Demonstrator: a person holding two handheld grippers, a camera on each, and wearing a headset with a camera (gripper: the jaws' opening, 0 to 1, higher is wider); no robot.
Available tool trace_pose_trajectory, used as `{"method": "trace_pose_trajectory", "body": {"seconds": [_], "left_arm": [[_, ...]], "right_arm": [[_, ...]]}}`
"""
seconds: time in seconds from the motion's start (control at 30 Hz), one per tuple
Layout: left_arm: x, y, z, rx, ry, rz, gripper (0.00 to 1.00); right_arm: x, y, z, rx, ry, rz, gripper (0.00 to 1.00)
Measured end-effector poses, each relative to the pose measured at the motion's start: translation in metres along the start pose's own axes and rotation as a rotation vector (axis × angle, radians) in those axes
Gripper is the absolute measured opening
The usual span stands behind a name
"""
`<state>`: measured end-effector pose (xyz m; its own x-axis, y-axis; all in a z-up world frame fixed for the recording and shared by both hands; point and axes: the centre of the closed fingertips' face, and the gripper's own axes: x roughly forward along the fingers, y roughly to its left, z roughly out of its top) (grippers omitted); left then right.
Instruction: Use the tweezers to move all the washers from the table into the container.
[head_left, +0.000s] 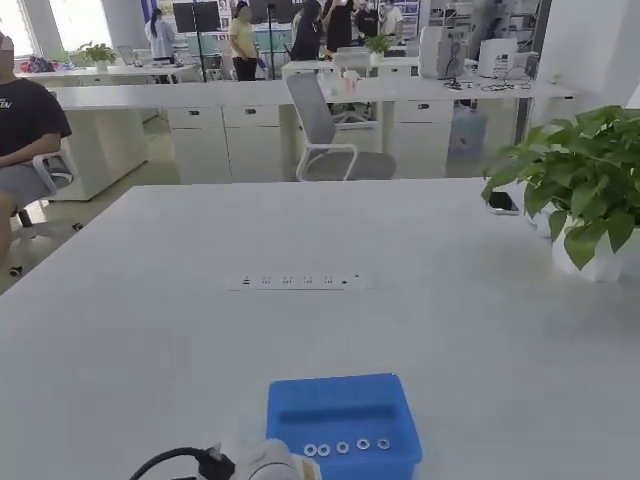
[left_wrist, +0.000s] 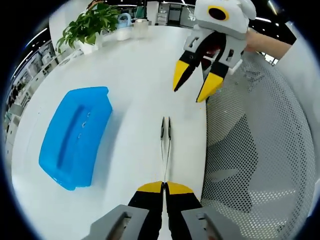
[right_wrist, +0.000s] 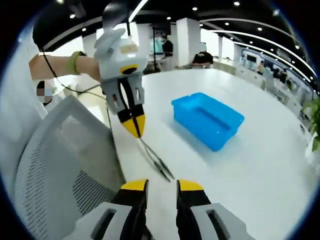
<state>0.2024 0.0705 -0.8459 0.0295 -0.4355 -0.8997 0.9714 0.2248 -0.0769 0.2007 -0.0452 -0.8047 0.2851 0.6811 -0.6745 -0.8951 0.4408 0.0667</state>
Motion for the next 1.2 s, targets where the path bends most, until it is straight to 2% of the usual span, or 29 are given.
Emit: {"method": "trace_pose_trajectory", "body": {"seconds": [0.07,0.13,0.3,0.4,0.47,0.57,0.67,1.0,1.2], "left_arm": [[0.001,-0.001,0.0,0.0,0.01,-0.001,0.0],[0.003,-0.001,-0.002,0.006,0.023,0.0,0.0],[0.005,0.0,-0.004,0.007,0.049,0.0,0.0],[0.006,0.001,-0.007,0.028,0.084,0.015,0.0],[0.007,0.002,-0.009,0.042,0.104,0.021,0.0],[0.009,0.002,-0.012,0.063,0.131,0.026,0.0],[0.01,0.002,-0.013,0.069,0.143,0.025,0.0],[0.011,0.003,-0.015,0.059,0.157,0.02,0.0],[0.012,0.003,-0.017,0.079,0.181,0.042,0.0]], "right_arm": [[-0.012,-0.006,0.003,0.03,-0.032,-0.035,0.19],[-0.021,-0.01,0.002,0.04,-0.041,-0.057,0.19],[-0.034,-0.024,0.006,0.111,-0.095,-0.131,0.2],[-0.04,-0.029,0.009,0.15,-0.128,-0.169,0.2],[-0.045,-0.032,0.013,0.201,-0.173,-0.195,0.2],[-0.05,-0.033,0.016,0.238,-0.212,-0.205,0.2],[-0.053,-0.034,0.014,0.256,-0.223,-0.211,0.21],[-0.052,-0.034,0.01,0.266,-0.215,-0.22,0.22],[-0.05,-0.034,0.011,0.264,-0.212,-0.222,0.22]]}}
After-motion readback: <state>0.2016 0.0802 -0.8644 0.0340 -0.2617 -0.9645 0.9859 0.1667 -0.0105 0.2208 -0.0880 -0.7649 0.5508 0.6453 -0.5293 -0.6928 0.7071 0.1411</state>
